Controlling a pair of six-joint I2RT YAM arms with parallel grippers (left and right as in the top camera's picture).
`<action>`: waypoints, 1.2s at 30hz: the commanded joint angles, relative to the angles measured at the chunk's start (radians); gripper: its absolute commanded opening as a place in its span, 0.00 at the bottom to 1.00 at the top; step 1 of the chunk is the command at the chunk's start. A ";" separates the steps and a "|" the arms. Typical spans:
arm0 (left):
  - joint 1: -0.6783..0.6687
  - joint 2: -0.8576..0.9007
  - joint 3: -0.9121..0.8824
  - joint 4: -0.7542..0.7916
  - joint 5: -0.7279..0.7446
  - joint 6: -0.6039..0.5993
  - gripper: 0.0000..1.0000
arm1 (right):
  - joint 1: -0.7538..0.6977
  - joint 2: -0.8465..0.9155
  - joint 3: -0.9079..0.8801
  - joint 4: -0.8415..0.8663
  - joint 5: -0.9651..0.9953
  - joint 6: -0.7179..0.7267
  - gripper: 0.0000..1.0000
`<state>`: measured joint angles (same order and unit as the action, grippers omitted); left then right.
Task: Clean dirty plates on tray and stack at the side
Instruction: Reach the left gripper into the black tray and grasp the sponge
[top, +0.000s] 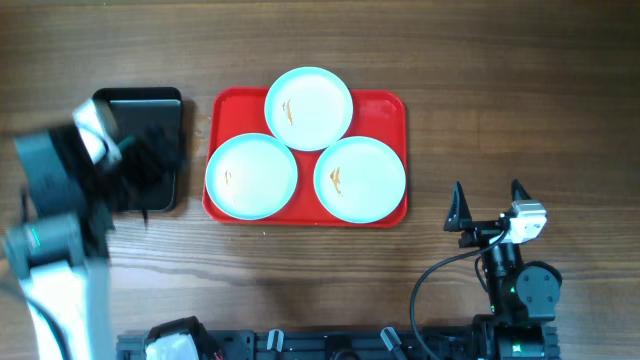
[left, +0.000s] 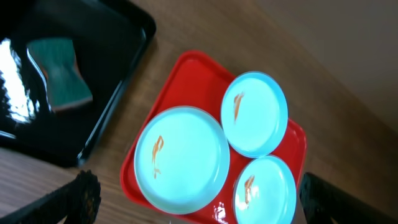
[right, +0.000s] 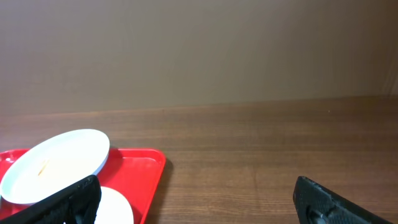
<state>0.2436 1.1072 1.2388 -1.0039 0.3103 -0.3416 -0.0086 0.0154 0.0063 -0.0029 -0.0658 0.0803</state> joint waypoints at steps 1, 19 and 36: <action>0.005 0.233 0.232 -0.084 -0.065 0.072 1.00 | -0.006 -0.005 -0.001 0.004 0.013 -0.009 1.00; 0.080 0.964 0.375 0.035 -0.421 -0.059 0.64 | -0.006 -0.005 -0.001 0.004 0.013 -0.010 1.00; 0.146 1.036 0.290 0.061 -0.233 0.020 0.59 | -0.006 -0.005 -0.001 0.004 0.013 -0.010 1.00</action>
<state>0.3935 2.1357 1.5528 -0.9451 0.0910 -0.3367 -0.0086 0.0154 0.0063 -0.0021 -0.0658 0.0807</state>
